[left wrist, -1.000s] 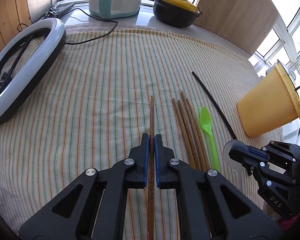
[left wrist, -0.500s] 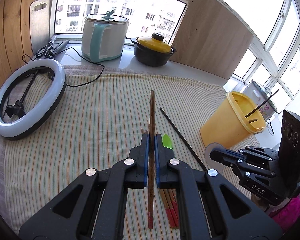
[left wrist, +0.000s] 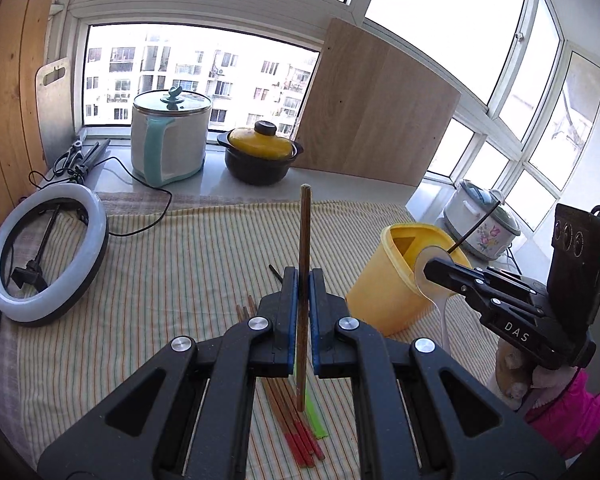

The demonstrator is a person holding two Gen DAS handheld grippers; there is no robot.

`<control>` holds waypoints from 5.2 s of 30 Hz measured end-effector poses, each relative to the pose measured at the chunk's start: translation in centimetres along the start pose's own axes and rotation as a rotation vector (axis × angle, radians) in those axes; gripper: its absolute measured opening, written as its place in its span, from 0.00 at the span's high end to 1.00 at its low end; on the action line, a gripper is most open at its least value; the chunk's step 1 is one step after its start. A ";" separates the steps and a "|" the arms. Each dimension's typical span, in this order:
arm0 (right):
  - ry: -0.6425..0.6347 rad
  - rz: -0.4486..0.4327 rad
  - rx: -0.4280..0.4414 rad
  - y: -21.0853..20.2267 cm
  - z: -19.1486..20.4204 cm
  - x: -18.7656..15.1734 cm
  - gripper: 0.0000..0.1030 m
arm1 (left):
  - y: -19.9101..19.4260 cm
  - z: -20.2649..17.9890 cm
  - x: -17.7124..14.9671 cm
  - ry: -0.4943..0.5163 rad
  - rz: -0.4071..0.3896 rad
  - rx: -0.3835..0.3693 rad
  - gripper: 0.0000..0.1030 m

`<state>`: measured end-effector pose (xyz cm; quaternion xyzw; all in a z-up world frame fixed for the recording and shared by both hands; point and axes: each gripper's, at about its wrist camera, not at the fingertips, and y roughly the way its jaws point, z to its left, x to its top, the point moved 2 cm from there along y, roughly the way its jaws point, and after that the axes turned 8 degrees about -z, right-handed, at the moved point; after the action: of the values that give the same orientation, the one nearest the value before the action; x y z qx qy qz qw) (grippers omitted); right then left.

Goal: Organize utensils
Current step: 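Lift the chopstick and clear spoon and carry both over the yellow bin, then open both grippers to drop the chopstick and spoon into the bin, then move both open grippers back down to the utensils on the cloth, then close the left gripper on a brown chopstick while the right gripper grasps the green spoon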

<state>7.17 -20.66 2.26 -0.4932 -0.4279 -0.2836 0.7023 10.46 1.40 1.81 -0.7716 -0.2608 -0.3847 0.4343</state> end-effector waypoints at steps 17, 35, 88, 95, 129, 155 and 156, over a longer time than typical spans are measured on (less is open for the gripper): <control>0.055 -0.125 -0.146 -2.4 -5.5 4.0 0.98 | -0.8 -5.6 5.1 0.013 -0.126 -0.137 0.97; 0.096 -0.174 -0.261 -1.9 -9.7 5.9 0.98 | 3.6 -10.5 9.3 0.055 -0.188 -0.172 0.97; 0.077 -0.110 -0.232 -2.2 -8.7 2.0 0.72 | 6.7 -7.8 3.8 0.008 -0.061 -0.113 0.64; 0.052 -0.120 -0.195 -3.4 -6.5 1.7 0.66 | 4.8 -4.1 3.1 -0.015 -0.069 -0.039 0.64; -0.113 0.273 0.083 2.7 3.8 -10.9 0.62 | 9.9 4.8 -11.1 -0.054 0.307 0.117 0.65; -0.106 0.371 0.031 8.5 4.4 -12.1 0.65 | 12.8 3.2 -12.4 0.159 0.382 0.237 0.87; -0.105 0.375 0.030 8.7 4.4 -12.0 0.65 | 12.8 3.4 -12.4 0.147 0.380 0.233 0.88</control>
<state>7.17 -13.74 -11.60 -0.5678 -0.3690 -0.1153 0.7267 14.14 -2.72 -15.46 -0.7214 -0.1214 -0.3184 0.6029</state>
